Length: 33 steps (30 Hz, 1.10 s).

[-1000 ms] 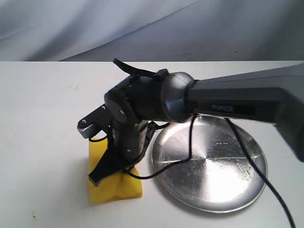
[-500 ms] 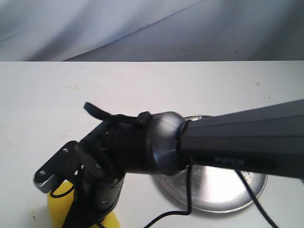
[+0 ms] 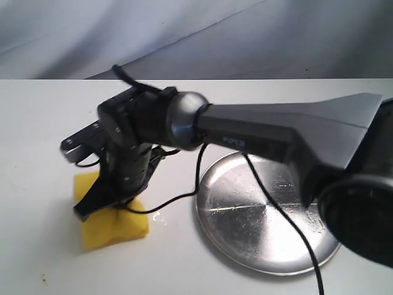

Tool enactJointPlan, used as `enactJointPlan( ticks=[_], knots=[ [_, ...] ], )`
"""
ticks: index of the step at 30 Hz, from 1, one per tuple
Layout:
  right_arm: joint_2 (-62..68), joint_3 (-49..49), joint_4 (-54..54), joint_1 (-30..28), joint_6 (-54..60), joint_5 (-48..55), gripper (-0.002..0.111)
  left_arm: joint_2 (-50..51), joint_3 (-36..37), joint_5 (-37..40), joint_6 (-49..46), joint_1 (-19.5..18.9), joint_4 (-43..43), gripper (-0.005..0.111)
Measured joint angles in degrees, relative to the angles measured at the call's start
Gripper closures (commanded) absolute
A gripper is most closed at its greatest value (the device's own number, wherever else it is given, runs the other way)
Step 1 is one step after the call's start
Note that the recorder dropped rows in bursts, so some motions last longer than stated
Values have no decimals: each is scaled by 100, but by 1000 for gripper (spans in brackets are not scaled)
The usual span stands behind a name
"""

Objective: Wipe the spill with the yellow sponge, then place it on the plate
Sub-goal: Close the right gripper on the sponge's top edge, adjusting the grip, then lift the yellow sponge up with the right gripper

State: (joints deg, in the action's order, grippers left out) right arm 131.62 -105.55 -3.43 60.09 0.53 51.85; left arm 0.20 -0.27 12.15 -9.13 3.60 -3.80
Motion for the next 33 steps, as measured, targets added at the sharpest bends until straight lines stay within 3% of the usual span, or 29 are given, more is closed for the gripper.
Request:
enactJointPlan(
  ticks=[4, 8, 13, 16, 20, 25, 33],
  knots=[
    [10, -21, 103, -514, -53, 503, 108, 0, 0, 0, 0, 0, 0, 107],
    [10, -54, 122, -587, 72, 1011, 108, 0, 0, 0, 0, 0, 0, 107],
    [-208, 242, -64, 76, 280, 1313, 108, 0, 0, 0, 0, 0, 0, 107],
    [-234, 338, -459, 564, 449, 811, 108, 0, 0, 0, 0, 0, 0, 107],
    [-394, 396, -1186, 647, 724, -134, 108, 0, 0, 0, 0, 0, 0, 107],
    [-1268, 396, -1164, 163, 825, -695, 108, 0, 0, 0, 0, 0, 0, 107],
    [-2148, 704, -229, -861, 550, -69, 108, 0, 0, 0, 0, 0, 0, 107]
  ],
)
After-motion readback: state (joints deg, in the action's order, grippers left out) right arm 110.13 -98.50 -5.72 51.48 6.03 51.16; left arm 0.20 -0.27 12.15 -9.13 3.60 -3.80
